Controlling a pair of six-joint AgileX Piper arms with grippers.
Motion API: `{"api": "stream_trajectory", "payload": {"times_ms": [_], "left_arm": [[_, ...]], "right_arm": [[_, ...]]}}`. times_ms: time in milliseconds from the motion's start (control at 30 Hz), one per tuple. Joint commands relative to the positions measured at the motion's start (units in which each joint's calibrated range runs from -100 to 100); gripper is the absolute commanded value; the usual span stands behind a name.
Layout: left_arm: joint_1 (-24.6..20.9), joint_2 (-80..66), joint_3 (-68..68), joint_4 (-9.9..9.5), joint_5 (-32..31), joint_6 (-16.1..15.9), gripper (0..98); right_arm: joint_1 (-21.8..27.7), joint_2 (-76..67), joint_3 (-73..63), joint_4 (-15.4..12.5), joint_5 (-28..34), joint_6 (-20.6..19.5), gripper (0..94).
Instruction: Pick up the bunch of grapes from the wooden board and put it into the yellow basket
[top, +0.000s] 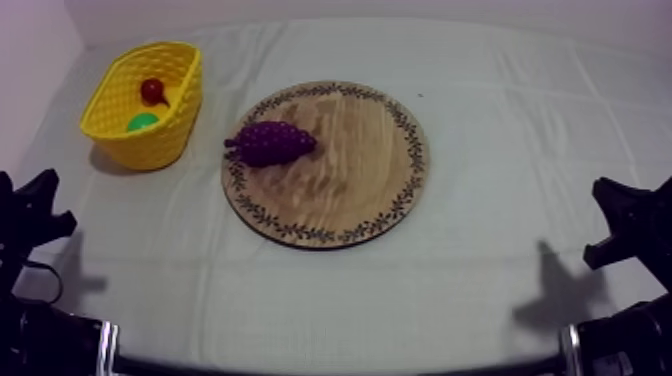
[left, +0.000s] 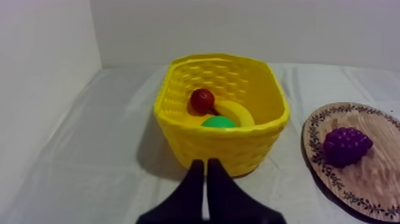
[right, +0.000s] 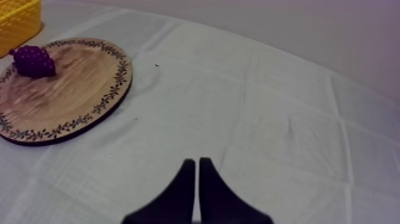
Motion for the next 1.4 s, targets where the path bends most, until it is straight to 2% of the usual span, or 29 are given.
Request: {"api": "stream_trajectory", "payload": {"times_ms": [0,167,333,533,833,1367], "left_arm": [[1.5,-0.3,0.0,0.22,2.4,10.2,0.0],[1.6,-0.3,0.0,0.22,2.4,9.9,0.0],[1.6,-0.3,0.0,0.22,2.4,7.8,0.0],[1.7,-0.3,-0.3,0.19,2.3,7.3,0.0],[2.0,3.7,-4.5,0.27,-1.1,4.8,0.0],[3.6,29.5,-36.5,1.5,13.2,-0.6,0.0]], "right_arm": [[0.0,0.0,0.0,0.0,0.0,0.0,0.4],[0.0,0.0,0.0,0.0,0.0,0.0,0.4],[0.0,0.0,0.0,0.0,0.0,0.0,0.4],[0.0,0.0,0.0,0.0,0.0,0.0,0.4],[0.0,0.0,0.0,0.0,0.0,0.0,0.4],[0.0,0.0,0.0,0.0,0.0,0.0,0.4]]}}
